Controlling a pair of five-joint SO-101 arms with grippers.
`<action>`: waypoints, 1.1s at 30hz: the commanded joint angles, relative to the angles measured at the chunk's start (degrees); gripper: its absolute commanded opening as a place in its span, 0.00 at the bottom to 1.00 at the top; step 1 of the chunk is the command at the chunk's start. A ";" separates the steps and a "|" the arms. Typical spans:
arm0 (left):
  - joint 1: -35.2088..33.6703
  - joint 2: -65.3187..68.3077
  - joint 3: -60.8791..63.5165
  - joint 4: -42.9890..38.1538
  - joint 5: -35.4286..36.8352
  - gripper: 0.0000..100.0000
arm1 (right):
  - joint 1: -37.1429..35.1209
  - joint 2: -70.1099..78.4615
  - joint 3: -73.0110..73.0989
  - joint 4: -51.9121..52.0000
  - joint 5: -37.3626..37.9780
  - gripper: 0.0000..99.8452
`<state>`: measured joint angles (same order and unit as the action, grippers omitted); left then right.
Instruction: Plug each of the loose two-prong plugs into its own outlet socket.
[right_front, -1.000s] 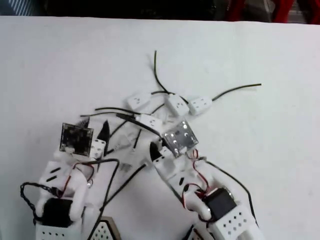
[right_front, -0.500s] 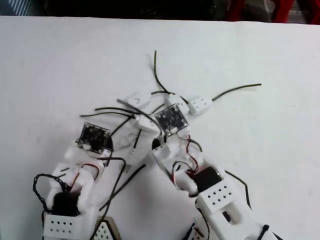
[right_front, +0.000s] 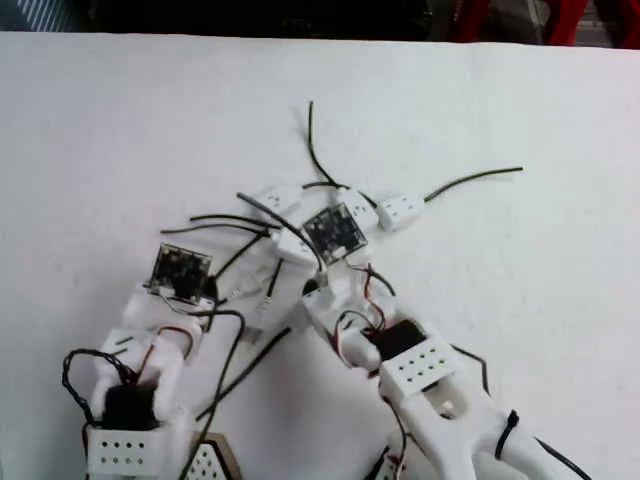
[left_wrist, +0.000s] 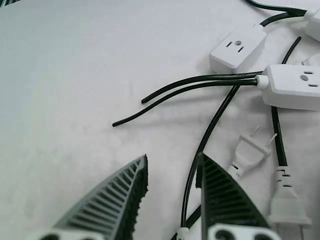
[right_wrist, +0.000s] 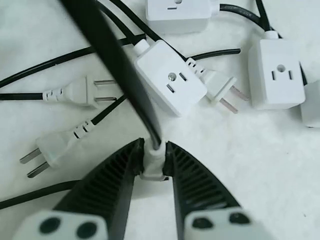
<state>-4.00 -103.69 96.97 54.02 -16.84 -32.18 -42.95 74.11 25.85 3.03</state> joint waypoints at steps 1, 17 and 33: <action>-0.66 -0.48 -0.26 -1.23 -0.18 0.17 | 0.57 1.01 -2.20 -0.22 0.09 0.02; -0.57 -0.48 -0.26 -0.97 -0.26 0.17 | 0.75 -9.45 2.90 4.79 0.62 0.02; -0.57 -0.48 -0.26 -0.97 -0.26 0.17 | 4.44 -9.45 6.24 -0.75 2.64 0.02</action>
<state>-4.00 -103.69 96.97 54.02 -16.84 -27.78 -51.82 80.53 25.58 5.32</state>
